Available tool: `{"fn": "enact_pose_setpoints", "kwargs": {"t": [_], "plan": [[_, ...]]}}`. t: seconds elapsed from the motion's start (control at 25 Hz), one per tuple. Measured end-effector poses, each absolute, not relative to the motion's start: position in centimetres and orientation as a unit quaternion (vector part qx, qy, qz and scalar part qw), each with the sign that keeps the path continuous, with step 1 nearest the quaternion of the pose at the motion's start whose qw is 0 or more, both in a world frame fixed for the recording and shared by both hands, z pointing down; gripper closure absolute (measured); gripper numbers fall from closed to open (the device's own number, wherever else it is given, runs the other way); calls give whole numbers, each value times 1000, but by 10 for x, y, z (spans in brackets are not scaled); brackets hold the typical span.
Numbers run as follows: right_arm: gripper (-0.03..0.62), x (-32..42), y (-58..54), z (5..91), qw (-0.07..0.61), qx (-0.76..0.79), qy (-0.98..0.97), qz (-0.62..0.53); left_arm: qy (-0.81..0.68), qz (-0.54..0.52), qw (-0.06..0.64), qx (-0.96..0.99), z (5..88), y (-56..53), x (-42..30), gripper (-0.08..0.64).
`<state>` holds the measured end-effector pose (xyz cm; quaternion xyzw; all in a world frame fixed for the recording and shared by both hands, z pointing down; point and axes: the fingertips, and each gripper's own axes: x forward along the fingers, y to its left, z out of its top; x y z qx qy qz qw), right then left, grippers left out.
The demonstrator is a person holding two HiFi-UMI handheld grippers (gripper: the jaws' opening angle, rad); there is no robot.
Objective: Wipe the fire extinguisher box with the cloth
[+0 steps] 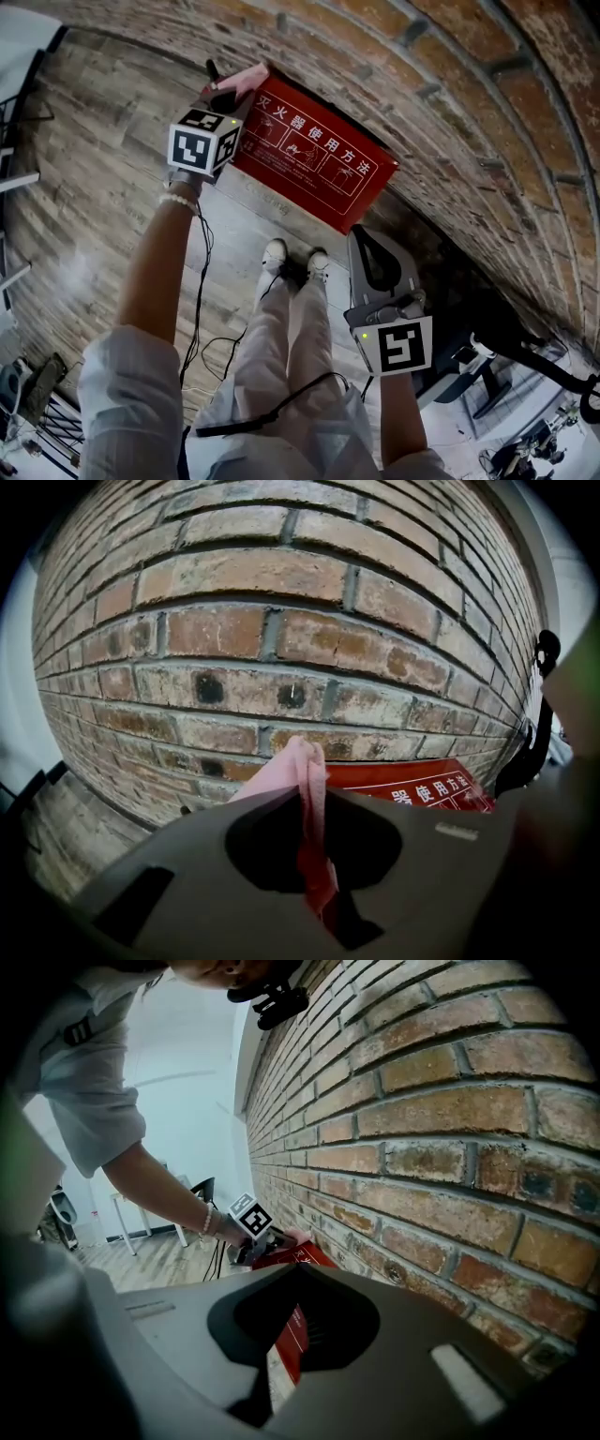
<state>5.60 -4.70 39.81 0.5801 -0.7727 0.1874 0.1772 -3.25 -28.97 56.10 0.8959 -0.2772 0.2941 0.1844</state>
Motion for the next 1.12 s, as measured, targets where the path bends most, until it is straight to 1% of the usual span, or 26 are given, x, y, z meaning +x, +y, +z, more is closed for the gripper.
{"fn": "enact_pose_setpoints", "kwargs": {"t": [0.76,1.12], "plan": [[583,71,-31,396,173,579,-775,187,-247,305,169,904,556,-255,19,549],[583,85,-19,397,167,581,-774,188,-222,308,150,913,553,-227,55,549]]}}
